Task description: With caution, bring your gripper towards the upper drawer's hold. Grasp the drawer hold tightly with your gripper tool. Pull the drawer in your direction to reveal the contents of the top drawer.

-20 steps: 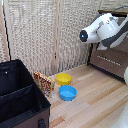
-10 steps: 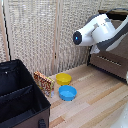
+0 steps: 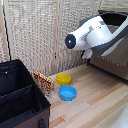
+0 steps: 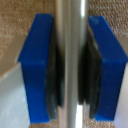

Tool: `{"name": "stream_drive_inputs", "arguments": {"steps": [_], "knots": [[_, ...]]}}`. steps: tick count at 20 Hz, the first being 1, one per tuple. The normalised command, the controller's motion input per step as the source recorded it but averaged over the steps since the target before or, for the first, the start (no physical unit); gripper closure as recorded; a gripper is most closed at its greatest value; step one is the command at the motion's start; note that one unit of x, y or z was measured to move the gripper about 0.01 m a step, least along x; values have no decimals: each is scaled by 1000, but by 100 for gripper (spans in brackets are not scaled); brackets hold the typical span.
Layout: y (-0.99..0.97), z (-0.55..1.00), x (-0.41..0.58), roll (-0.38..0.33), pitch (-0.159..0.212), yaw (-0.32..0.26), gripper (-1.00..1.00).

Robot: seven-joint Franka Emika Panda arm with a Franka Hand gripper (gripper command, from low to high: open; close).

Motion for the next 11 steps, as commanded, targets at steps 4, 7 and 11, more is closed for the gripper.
{"name": "stream_drive_inputs", "arguments": {"steps": [4, 7, 11], "knots": [[-107, 104, 121, 7, 1, 14, -100], [-234, 417, 26, 51, 0, 0, -100], [-169, 520, 14, 65, -3, -23, -100]]}}
